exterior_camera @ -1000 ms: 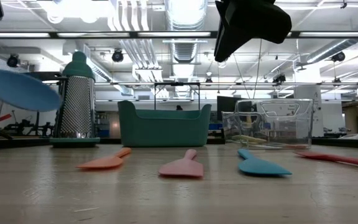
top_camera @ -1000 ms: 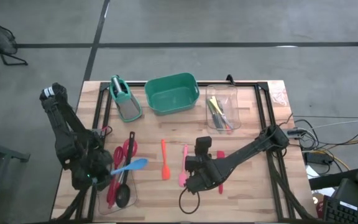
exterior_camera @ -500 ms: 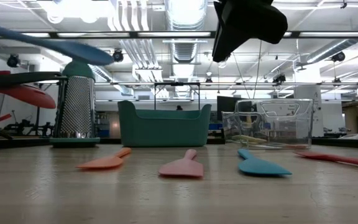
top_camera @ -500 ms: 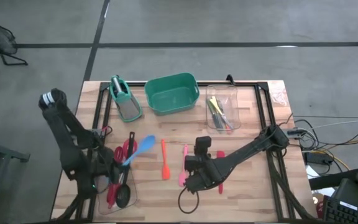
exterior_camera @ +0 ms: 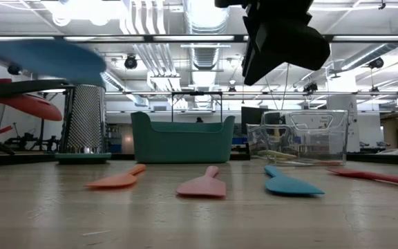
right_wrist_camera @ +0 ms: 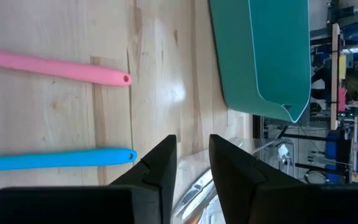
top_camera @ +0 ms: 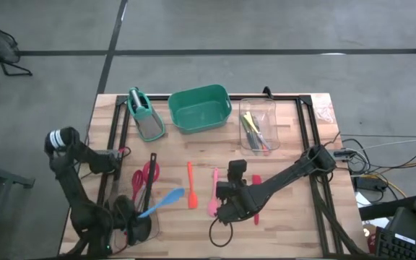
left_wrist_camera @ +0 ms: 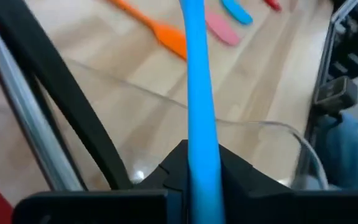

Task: Pick & Place Kitchen Items
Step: Put the blue serving spoon into the bottom transparent bin

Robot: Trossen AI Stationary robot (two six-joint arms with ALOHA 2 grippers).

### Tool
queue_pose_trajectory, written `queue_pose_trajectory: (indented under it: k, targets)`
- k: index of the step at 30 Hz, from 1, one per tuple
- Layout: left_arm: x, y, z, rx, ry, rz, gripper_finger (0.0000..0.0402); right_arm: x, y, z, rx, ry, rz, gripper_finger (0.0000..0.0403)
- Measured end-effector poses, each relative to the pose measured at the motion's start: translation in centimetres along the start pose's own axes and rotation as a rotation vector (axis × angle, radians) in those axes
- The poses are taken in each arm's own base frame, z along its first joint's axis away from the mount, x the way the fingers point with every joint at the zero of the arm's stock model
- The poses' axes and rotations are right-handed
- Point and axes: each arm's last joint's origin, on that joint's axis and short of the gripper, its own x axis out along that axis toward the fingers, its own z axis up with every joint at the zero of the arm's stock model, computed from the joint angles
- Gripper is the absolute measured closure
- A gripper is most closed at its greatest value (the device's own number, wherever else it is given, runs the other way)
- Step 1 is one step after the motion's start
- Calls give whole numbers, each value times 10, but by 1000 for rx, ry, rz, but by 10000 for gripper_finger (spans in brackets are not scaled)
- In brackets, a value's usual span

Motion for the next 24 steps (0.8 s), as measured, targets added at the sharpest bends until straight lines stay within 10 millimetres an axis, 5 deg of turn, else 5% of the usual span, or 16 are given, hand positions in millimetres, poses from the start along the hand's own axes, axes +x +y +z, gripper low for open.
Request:
queue_pose_trajectory:
  k: [8, 15, 24]
  targets:
    - [-12, -16, 2, 72, -322, -108, 357, 1, 2, 6, 32, -56, -9, 306]
    - [-14, -30, 6, 221, -563, -181, 357, -4, 7, 38, 164, -296, -5, 342]
    - [-20, -39, 2, 437, -708, -150, 356, -46, 8, 73, 157, -669, 131, 394]
